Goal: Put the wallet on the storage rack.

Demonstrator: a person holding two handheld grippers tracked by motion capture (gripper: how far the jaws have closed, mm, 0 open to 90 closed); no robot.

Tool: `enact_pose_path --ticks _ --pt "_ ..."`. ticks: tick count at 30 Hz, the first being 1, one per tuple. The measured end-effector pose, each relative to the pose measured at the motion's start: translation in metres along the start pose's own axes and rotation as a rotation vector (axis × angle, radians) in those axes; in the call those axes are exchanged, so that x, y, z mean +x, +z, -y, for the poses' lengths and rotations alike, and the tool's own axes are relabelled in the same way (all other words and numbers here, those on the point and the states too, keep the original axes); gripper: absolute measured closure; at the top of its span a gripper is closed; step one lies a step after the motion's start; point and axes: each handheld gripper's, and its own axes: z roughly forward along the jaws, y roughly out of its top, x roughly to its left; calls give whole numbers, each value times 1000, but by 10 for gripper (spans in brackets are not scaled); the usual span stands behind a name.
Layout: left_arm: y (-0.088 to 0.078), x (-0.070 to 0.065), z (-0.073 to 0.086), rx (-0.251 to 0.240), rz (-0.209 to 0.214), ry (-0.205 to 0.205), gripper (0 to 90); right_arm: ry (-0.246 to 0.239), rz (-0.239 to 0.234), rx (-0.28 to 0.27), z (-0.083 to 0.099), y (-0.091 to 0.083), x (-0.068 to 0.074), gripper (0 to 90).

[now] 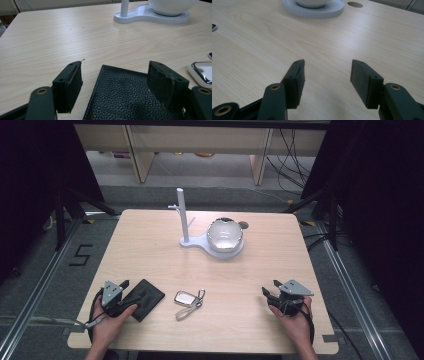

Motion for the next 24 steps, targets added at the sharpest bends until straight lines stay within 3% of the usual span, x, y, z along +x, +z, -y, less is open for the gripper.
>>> enact_pose_path --ticks 2,5,10,12,14,17,18,22,24 --pt "0 1 0 17 -6 -22 308 5 -12 7 0 1 2 458" --pt "0 3 0 51 19 -88 346 -13 -6 23 -1 1 3 451" --pt "-1 2 -12 89 33 -116 380 1 -18 19 -1 1 1 443" --pt "-2 4 -18 137 35 -132 384 5 -24 20 -1 1 0 439" --pt "0 5 -24 202 33 -120 384 28 -39 38 -1 0 0 436" --pt "6 12 -35 306 76 -103 379 37 -61 38 -1 1 -1 435" --pt "7 15 -39 353 91 -78 374 23 -31 24 -1 1 -2 435" --pt "16 21 -48 485 121 -40 368 43 -44 40 -1 1 -3 435" --pt "21 22 -50 505 112 -39 370 35 -36 30 -1 1 -4 435"
